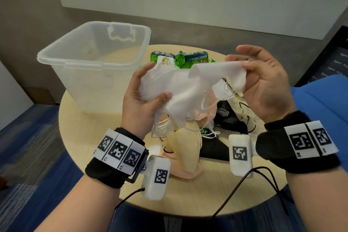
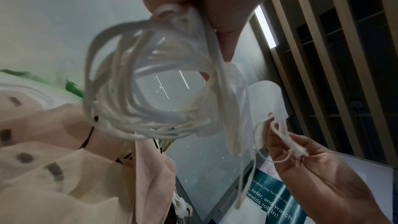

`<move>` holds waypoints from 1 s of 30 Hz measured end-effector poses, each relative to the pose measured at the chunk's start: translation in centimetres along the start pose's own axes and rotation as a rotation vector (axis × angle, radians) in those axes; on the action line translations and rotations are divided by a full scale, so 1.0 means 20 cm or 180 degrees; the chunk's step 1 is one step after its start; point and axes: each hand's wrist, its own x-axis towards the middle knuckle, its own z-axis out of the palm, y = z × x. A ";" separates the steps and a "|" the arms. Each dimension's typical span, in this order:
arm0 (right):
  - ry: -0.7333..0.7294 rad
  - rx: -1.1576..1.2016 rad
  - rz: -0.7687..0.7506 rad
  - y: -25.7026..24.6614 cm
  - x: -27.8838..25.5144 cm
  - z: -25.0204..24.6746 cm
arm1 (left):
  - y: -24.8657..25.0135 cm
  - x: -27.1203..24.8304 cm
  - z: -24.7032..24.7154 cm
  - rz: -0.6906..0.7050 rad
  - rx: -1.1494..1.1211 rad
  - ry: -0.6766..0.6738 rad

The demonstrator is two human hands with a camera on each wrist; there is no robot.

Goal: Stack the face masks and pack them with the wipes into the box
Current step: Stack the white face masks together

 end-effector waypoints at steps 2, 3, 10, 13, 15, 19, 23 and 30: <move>-0.0079 0.0200 0.0182 -0.02 -0.01 0.00 | 0.01 0.00 0.00 -0.0015 0.0010 -0.0128; -0.0107 0.0286 0.0193 -0.03 -0.01 0.00 | 0.01 0.00 0.00 -0.0072 -0.0011 -0.0146; -0.0437 0.0484 -0.0256 0.00 -0.07 0.08 | 0.01 -0.01 0.02 -0.0364 -0.0023 -0.0055; -0.0766 -0.0401 -0.0090 0.08 -0.09 0.09 | 0.00 0.00 0.01 -0.0444 -0.0065 -0.0008; -0.0808 -0.0975 0.0073 0.12 -0.11 0.10 | -0.01 0.01 0.00 -0.0479 -0.0050 0.0018; -0.0528 -0.1255 -0.0010 0.18 -0.12 0.15 | 0.00 0.01 0.00 -0.0406 -0.0060 -0.0002; -0.0095 -0.1135 -0.0177 0.22 -0.12 0.16 | 0.00 0.00 -0.01 -0.0360 -0.0165 0.0067; 0.0173 -0.0986 -0.0334 0.22 -0.13 0.19 | 0.01 -0.02 0.01 -0.0393 -0.0296 0.0077</move>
